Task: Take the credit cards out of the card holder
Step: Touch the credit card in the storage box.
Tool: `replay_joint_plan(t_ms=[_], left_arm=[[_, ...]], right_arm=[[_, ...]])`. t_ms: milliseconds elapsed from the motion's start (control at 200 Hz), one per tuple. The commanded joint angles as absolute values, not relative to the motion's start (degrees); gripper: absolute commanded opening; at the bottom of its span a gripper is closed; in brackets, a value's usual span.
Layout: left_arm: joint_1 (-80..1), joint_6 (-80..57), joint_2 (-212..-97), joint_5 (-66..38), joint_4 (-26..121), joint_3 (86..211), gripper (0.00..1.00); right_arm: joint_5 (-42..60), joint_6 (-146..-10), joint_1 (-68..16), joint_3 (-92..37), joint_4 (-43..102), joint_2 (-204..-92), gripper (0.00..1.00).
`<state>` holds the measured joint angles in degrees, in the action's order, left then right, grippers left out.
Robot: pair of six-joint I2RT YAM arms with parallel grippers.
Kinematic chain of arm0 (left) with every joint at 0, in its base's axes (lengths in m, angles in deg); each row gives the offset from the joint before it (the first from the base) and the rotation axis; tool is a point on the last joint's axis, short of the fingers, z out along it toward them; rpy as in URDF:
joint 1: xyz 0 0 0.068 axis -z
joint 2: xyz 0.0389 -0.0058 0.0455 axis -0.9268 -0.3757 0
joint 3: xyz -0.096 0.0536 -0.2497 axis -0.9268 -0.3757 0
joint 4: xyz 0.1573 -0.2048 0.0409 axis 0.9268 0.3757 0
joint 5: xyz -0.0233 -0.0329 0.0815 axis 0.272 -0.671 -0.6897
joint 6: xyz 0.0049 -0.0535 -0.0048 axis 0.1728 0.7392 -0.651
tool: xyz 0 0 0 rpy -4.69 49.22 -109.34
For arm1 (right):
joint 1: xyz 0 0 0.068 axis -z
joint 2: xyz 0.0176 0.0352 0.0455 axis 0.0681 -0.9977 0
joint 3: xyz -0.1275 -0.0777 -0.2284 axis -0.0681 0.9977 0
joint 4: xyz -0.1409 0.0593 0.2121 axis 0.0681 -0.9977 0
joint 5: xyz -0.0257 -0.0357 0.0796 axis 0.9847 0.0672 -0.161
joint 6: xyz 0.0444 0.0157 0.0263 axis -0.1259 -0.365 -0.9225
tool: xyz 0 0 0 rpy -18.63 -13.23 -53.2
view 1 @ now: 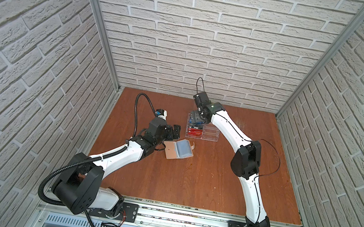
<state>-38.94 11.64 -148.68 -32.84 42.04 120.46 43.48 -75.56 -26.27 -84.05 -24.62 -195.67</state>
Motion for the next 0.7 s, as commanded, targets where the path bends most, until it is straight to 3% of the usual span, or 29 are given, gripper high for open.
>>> replay_joint_plan(t_ms=[0,160,350,545,695], left_arm=[[-38.6,13.1,-148.0,-39.8,43.8,121.7,0.98],[-38.6,10.0,-145.2,-39.0,37.7,118.3,0.98],[-39.1,9.7,-145.2,-34.6,39.6,119.1,0.98],[-42.8,18.7,-146.8,-22.9,37.5,117.4,0.98],[-42.0,25.9,-149.5,-17.9,42.5,120.9,0.98]], right_arm=[[43.8,-76.0,-26.5,-83.6,-24.7,-193.3,1.00],[42.6,-76.3,-26.5,-78.0,-23.3,-188.0,1.00],[34.1,-77.7,-26.5,-63.4,-17.0,-177.7,1.00],[22.8,-79.7,-26.5,-46.0,-8.8,-166.1,1.00],[20.2,-82.5,-26.4,-37.0,-8.2,-161.1,1.00]])
